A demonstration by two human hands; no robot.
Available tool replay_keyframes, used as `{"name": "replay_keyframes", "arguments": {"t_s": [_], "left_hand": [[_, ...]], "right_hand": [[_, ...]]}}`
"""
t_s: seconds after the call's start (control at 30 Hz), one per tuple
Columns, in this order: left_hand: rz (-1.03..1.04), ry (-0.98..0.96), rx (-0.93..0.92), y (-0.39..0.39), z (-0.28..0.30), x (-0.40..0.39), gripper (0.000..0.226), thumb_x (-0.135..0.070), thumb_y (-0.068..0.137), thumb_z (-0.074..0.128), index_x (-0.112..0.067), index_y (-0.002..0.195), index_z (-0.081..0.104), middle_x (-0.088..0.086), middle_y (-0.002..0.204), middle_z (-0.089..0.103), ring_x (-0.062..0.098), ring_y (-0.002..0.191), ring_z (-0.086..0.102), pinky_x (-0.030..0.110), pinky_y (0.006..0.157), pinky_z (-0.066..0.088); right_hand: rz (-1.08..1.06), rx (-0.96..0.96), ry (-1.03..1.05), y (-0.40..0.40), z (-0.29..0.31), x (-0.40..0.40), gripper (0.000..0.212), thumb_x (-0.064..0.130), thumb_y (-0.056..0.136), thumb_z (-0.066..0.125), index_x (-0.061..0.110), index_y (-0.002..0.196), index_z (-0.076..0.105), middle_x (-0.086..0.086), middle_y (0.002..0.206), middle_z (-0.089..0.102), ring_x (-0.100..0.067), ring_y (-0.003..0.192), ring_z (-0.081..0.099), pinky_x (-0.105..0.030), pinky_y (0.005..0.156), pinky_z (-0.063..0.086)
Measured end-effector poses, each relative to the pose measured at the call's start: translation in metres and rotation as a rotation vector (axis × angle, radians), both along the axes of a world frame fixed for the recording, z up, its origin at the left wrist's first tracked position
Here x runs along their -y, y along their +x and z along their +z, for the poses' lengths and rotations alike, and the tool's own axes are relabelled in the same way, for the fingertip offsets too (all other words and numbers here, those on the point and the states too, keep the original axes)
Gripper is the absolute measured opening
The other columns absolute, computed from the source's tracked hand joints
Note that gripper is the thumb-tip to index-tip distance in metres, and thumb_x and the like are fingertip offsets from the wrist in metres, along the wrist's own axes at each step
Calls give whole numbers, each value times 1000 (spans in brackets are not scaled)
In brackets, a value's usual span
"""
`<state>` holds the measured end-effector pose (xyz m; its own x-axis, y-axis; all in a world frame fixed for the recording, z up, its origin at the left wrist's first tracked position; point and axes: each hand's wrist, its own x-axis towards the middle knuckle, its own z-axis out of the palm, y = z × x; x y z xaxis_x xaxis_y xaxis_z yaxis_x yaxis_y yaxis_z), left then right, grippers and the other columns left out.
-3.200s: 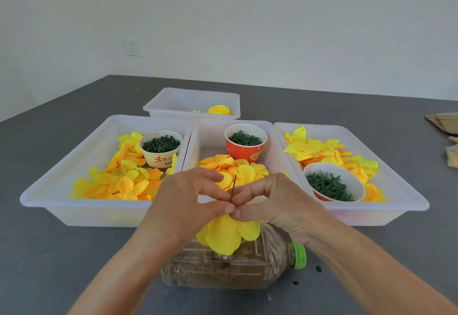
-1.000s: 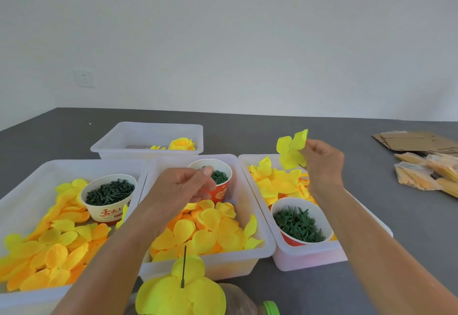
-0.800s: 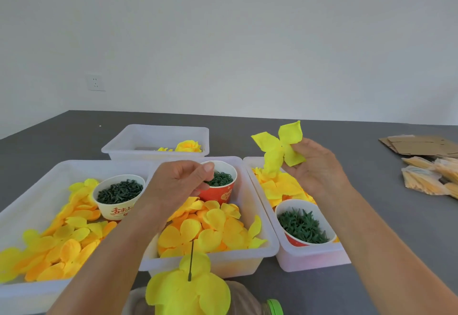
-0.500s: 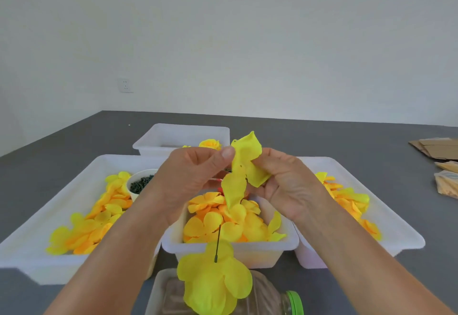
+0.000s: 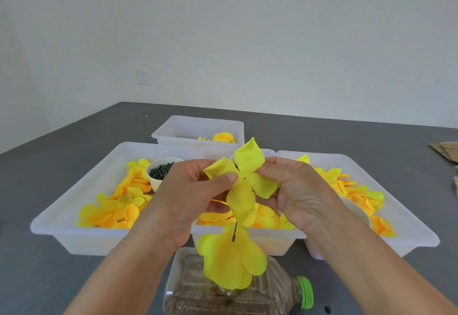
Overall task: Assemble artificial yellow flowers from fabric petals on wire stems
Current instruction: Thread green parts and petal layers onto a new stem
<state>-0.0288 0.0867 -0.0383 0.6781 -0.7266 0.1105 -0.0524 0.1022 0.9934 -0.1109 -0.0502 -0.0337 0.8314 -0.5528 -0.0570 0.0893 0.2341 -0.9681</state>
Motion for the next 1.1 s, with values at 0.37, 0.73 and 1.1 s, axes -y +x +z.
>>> {"name": "replay_keyframes", "arguments": {"t_s": [0.37, 0.73, 1.1], "left_hand": [[-102, -141, -213, -2, -3, -7, 14, -16, 65, 66, -10, 74, 74, 13, 77, 70, 23, 60, 65, 28, 52, 54], [309, -247, 575, -10, -20, -5, 25, -5, 60, 80, -25, 63, 67, -15, 96, 69, 0, 86, 64, 7, 72, 43], [289, -246, 511, -12, -15, -9, 11, -19, 59, 76, -17, 63, 66, -9, 87, 71, 4, 81, 65, 16, 73, 47]], "right_hand": [[167, 51, 18, -20, 3, 2, 42, 23, 51, 75, 9, 90, 71, -11, 86, 73, -21, 70, 69, -32, 64, 59], [-231, 439, -1121, -29, -18, 2, 20, 3, 67, 72, 22, 64, 68, 9, 89, 68, -4, 92, 60, -15, 72, 45], [-174, 333, -1120, -29, -8, -4, 12, 20, 67, 82, 20, 66, 70, 7, 100, 68, -9, 94, 60, -22, 74, 48]]}}
